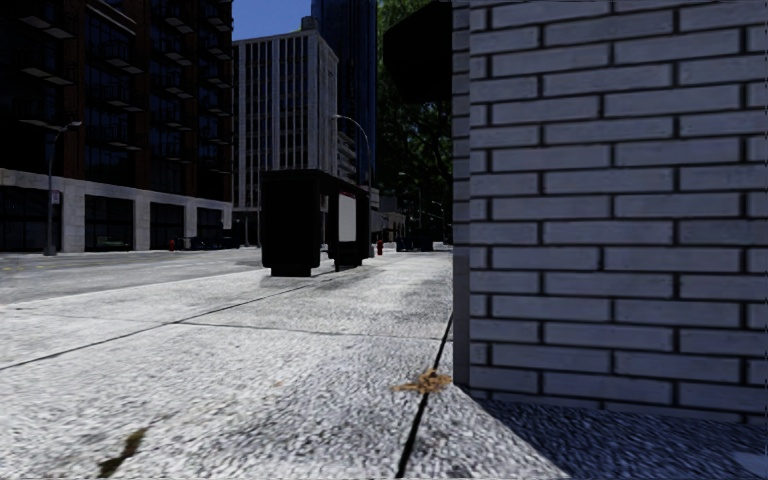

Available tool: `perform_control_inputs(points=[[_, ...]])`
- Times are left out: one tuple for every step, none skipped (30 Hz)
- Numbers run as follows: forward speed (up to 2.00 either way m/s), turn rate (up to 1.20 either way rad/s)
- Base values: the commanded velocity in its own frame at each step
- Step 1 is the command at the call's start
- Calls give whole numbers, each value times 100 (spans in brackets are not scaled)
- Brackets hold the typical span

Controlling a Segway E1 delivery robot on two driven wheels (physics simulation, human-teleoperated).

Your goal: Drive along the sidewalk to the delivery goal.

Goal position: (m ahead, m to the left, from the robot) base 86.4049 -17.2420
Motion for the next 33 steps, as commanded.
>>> perform_control_inputs(points=[[136,88],[136,88],[136,88],[136,88],[136,88],[136,0],[136,0],[136,0],[141,0],[141,0],[146,0],[153,0],[158,0],[163,0],[166,0],[166,0],[168,0],[168,0],[168,0],[168,0],[168,0],[168,0],[168,0],[168,0],[168,0],[168,0],[168,-41],[168,-41],[168,-59],[168,-76],[168,-91],[168,-94],[168,-95]])
